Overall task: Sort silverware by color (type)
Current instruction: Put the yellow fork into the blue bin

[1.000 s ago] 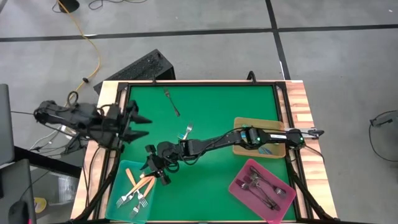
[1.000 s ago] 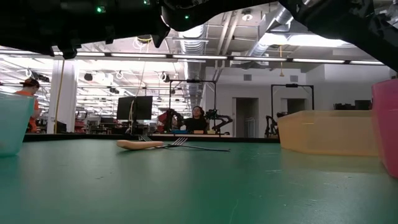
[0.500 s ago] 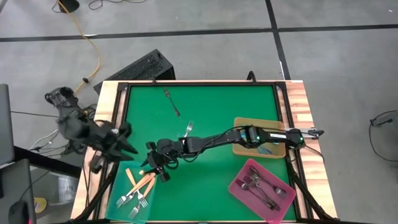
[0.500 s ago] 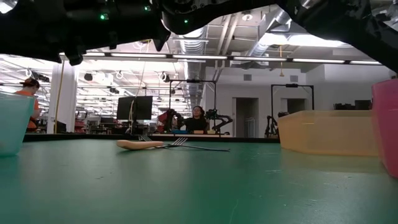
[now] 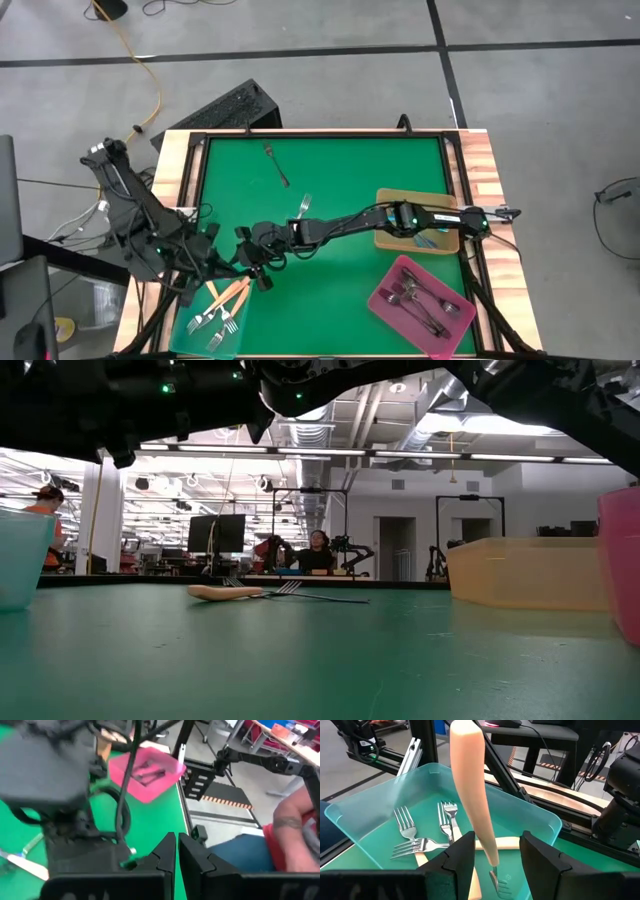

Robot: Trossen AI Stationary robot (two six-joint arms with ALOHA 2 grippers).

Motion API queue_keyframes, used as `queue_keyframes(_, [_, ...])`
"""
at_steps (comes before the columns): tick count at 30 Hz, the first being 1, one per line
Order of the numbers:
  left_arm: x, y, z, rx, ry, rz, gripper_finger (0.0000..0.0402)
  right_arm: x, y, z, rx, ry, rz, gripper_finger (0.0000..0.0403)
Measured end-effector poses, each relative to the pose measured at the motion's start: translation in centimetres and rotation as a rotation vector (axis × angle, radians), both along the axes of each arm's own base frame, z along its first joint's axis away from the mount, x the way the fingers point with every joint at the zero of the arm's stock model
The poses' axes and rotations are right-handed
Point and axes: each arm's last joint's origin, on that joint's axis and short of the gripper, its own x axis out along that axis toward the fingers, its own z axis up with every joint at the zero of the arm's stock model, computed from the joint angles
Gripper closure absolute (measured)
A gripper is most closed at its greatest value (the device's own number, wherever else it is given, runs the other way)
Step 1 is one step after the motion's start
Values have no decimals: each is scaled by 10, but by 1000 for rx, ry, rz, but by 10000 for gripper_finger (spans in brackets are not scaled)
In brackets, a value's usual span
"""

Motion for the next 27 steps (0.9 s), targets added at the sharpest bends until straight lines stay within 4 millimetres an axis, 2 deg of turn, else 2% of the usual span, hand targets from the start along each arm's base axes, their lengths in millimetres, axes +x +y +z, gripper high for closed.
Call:
queue_keyframes(4, [-2,-12,-6,-80,55,-15,401,0,0,0,0,0,0,228])
queue_keyframes(8, [-4,-20,-12,-87,72,24,401,0,0,0,0,0,0,228])
queue_keyframes(18, [3,-22,-42,5,248,173,401,0,0,0,0,-1,1,228])
queue_keyframes(27, [1,-22,-44,-119,333,190,402,0,0,0,-4,-3,3,228])
